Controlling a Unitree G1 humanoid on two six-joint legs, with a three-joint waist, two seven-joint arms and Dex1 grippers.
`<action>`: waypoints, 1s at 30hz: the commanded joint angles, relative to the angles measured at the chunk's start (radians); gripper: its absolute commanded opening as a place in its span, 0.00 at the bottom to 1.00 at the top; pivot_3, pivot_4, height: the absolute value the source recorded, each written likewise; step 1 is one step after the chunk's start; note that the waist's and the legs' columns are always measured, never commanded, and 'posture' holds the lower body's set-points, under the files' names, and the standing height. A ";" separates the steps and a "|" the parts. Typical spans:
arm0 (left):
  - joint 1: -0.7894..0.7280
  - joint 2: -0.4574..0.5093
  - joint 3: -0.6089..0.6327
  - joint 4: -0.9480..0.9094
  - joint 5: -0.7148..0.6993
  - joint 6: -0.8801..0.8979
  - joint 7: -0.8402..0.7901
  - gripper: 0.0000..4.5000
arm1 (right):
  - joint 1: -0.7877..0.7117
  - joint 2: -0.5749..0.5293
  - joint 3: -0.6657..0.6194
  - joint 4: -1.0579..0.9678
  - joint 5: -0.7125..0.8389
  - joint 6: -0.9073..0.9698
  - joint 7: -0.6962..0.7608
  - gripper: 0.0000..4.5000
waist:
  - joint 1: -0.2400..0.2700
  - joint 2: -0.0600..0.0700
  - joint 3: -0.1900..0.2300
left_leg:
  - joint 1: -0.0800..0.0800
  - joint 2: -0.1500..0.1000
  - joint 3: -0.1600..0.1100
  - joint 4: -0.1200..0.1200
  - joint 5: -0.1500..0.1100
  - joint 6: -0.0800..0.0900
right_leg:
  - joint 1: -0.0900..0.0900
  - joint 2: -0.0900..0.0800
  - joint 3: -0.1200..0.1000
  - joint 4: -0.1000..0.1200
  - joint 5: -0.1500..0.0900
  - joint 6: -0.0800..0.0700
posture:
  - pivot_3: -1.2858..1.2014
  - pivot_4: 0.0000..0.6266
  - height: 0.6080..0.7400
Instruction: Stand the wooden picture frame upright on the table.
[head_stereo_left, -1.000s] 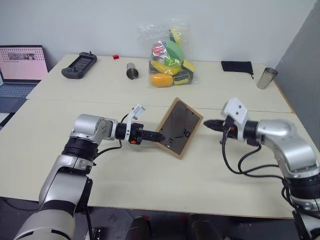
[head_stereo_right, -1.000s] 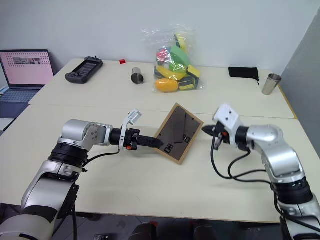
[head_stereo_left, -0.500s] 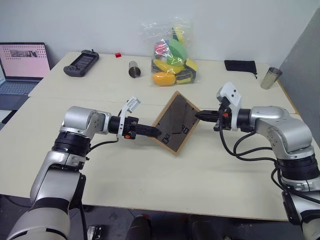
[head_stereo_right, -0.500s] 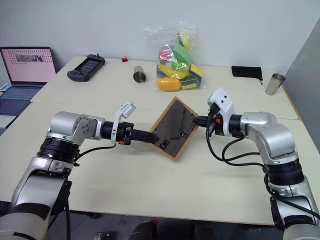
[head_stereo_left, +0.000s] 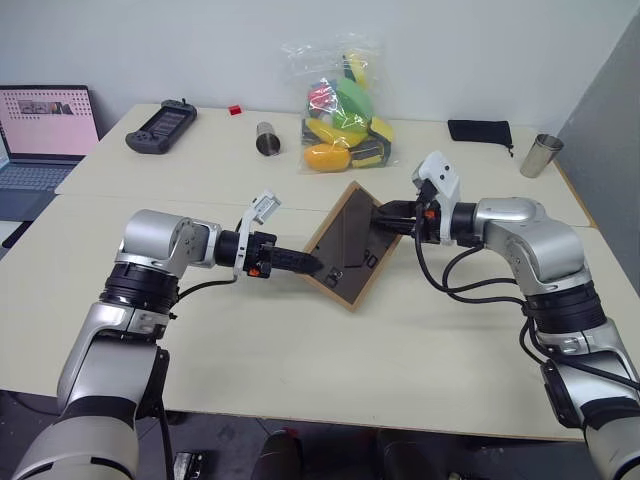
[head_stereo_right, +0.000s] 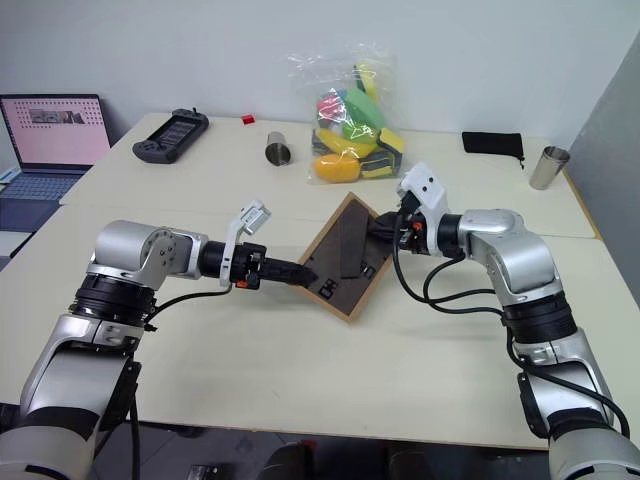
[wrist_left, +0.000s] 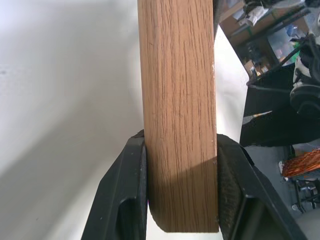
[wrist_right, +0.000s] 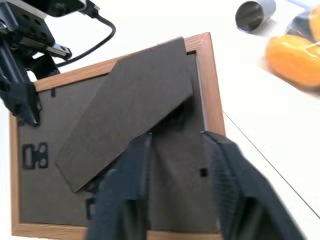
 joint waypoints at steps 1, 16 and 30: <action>-0.006 0.001 0.042 -0.064 -0.048 -0.003 -0.021 0.29 | -0.016 -0.012 -0.014 0.004 -0.016 -0.026 -0.004 0.48 | 0.000 0.000 0.000 | 0.000 0.000 0.000 0.000 0.000 0.000 | 0.000 0.000 0.000 0.000 0.000 0.000 | 0.52 0.24 1.00; -0.014 -0.003 0.035 -0.040 -0.038 -0.026 -0.012 0.29 | -0.027 0.034 -0.075 -0.111 0.126 0.125 -0.001 0.48 | 0.000 0.000 0.000 | 0.000 0.000 0.000 0.000 0.000 0.000 | 0.000 0.000 0.000 0.000 0.000 0.000 | 0.52 0.24 1.00; -0.049 -0.022 0.049 0.065 -0.010 -0.058 0.012 0.29 | 0.030 0.069 -0.139 -0.335 0.250 0.322 -0.103 0.48 | 0.000 0.000 0.000 | 0.000 0.000 0.000 0.000 0.000 0.000 | 0.000 0.000 0.000 0.000 0.000 0.000 | 0.52 0.24 1.00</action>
